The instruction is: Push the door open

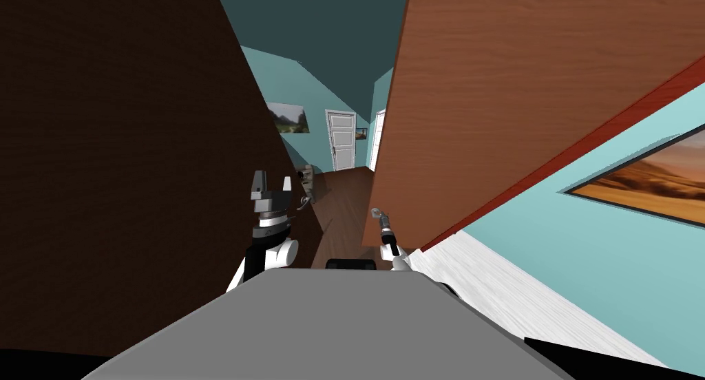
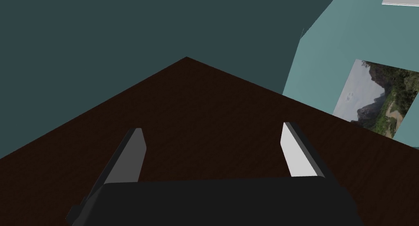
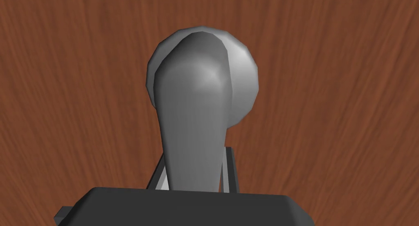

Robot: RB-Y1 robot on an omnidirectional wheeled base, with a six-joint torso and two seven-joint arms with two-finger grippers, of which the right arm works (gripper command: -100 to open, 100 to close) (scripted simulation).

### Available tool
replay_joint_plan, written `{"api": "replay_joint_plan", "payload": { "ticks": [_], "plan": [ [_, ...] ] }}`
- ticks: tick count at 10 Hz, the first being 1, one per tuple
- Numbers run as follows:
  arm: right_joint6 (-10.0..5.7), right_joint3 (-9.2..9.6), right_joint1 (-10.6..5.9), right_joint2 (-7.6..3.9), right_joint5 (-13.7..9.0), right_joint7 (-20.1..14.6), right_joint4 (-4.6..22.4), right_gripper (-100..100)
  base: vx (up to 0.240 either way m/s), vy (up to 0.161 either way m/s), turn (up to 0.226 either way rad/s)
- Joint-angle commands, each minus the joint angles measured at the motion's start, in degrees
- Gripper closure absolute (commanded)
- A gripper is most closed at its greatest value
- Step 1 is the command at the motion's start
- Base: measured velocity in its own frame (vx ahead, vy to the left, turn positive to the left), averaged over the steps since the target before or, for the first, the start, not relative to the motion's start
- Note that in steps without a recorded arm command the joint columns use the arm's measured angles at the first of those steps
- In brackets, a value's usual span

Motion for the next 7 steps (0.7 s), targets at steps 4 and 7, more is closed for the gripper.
{"api": "replay_joint_plan", "payload": {
  "ticks": [4, 7],
  "plan": [
    [0.12, -1.23, 0.28, 0.38, -0.78, 0.8, -0.49, 100, 0.143, 0.051, -0.037],
    [-0.06, -3.06, 0.13, -1.09, -1.79, 2.27, -0.79, 100, 0.191, 0.017, -0.042]
  ]
}}
